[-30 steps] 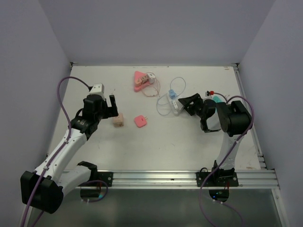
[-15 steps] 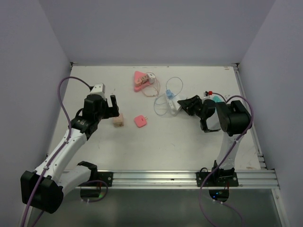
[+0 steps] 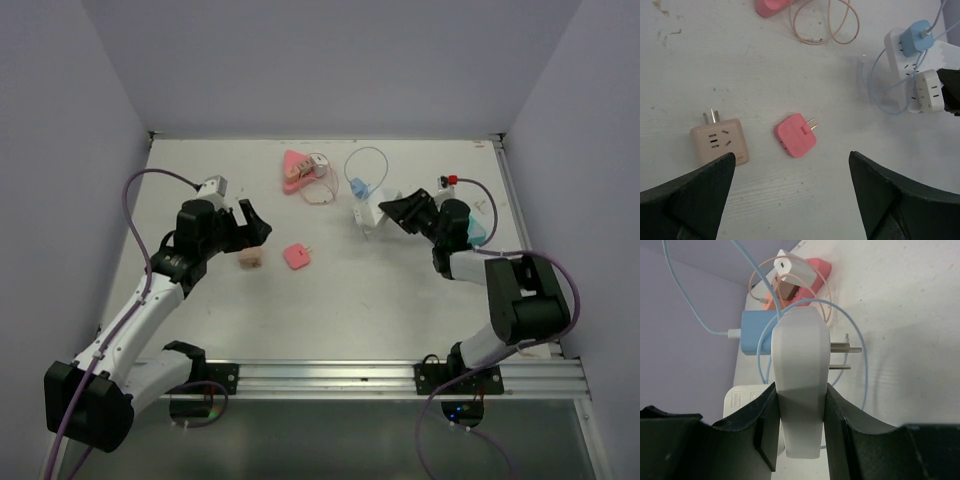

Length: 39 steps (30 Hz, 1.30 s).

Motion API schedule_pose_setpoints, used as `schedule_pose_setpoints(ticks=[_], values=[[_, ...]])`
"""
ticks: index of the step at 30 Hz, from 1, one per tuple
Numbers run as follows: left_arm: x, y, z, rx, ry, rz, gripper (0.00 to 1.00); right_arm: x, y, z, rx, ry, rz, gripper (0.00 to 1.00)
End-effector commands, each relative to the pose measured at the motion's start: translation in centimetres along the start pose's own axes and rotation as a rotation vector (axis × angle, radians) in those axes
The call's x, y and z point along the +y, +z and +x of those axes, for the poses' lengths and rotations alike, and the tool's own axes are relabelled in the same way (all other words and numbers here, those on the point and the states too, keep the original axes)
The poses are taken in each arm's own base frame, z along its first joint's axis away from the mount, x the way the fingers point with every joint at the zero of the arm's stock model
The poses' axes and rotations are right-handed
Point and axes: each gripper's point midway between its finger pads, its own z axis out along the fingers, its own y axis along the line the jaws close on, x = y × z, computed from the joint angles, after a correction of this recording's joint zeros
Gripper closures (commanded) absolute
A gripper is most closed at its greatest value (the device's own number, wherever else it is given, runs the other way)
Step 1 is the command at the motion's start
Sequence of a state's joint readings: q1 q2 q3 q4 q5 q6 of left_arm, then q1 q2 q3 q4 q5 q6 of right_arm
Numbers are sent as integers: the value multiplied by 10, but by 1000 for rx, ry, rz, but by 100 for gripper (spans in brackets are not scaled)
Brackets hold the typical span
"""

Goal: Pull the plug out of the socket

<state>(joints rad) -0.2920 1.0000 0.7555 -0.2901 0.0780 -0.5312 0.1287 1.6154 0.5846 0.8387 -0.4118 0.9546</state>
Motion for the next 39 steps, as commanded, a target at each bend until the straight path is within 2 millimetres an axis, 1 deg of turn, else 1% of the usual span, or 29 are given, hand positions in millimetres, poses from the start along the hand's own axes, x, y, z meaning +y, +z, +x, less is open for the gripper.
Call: schedule_pose_setpoints(ticks=[1, 2, 3, 4, 5, 6, 7, 8, 9, 10, 11, 12, 13, 14, 16, 17, 18, 19, 20, 21, 25, 27, 28, 30, 31, 33, 35, 38, 39], values=[[-37, -3, -8, -24, -137, 178, 2, 28, -13, -11, -31, -118, -21, 100], [-45, -4, -6, -13, -150, 207, 2, 32, -16, -10, -29, -134, -15, 100], [-51, -2, -8, -14, -181, 225, 2, 38, -23, -12, -40, -168, 5, 100], [-56, -2, -9, -14, -193, 240, 2, 42, -25, -9, -36, -189, 10, 100], [-67, -2, -6, -6, -193, 265, 2, 46, -29, -9, -42, -208, 15, 100], [-75, -2, -9, -21, -201, 285, 2, 42, -32, -7, -40, -228, 56, 100], [-84, 0, -10, -19, -220, 298, 2, 54, -39, -12, -64, -249, 42, 100], [-97, 0, -6, -16, -214, 315, 2, 59, -42, -7, -60, -261, 42, 100], [-105, 1, -5, -17, -218, 325, 2, 56, -45, -6, -66, -261, 71, 100], [-122, 3, -3, -11, -235, 362, 2, 65, -51, -5, -76, -278, 59, 100], [-128, 4, 0, -4, -248, 376, 3, 66, -53, -4, -77, -279, 68, 100], [-137, 4, -4, -19, -263, 405, 4, 64, -56, -2, -75, -291, 95, 100], [-142, 9, 0, -2, -289, 409, 5, 65, -58, -1, -76, -300, 102, 100], [-150, 9, 4, 3, -294, 421, 5, 72, -62, 2, -75, -307, 90, 100], [-164, 13, 5, 2, -308, 441, 7, 70, -66, 7, -74, -316, 115, 100], [-173, 12, 9, 5, -301, 451, 7, 72, -69, 8, -78, -325, 112, 100], [-177, 17, 13, 13, -301, 447, 8, 69, -71, 11, -71, -326, 124, 100], [-184, 17, 13, 11, -302, 455, 9, 70, -72, 15, -67, -332, 121, 100], [-192, 18, 19, 19, -298, 461, 10, 71, -74, 14, -74, -337, 124, 100], [-194, 24, 25, 30, -301, 453, 12, 70, -75, 17, -69, -337, 126, 100], [-214, 32, 43, 69, -327, 478, 16, 71, -78, 26, -55, -354, 126, 100], [-218, 40, 52, 89, -322, 472, 17, 72, -80, 29, -49, -363, 119, 100], [-225, 39, 55, 101, -316, 483, 17, 71, -80, 30, -53, -367, 126, 100], [-223, 50, 63, 103, -313, 441, 18, 71, -81, 30, -56, -368, 127, 100], [-226, 50, 67, 105, -312, 435, 18, 72, -82, 31, -56, -368, 123, 100], [-225, 56, 80, 130, -325, 412, 20, 71, -83, 32, -61, -368, 125, 100], [-227, 57, 87, 146, -334, 415, 22, 72, -85, 31, -67, -371, 123, 100], [-231, 59, 90, 147, -359, 433, 32, 71, -85, 32, -68, -380, 124, 100], [-233, 60, 89, 139, -365, 437, 39, 67, -84, 35, -65, -380, 126, 100]])
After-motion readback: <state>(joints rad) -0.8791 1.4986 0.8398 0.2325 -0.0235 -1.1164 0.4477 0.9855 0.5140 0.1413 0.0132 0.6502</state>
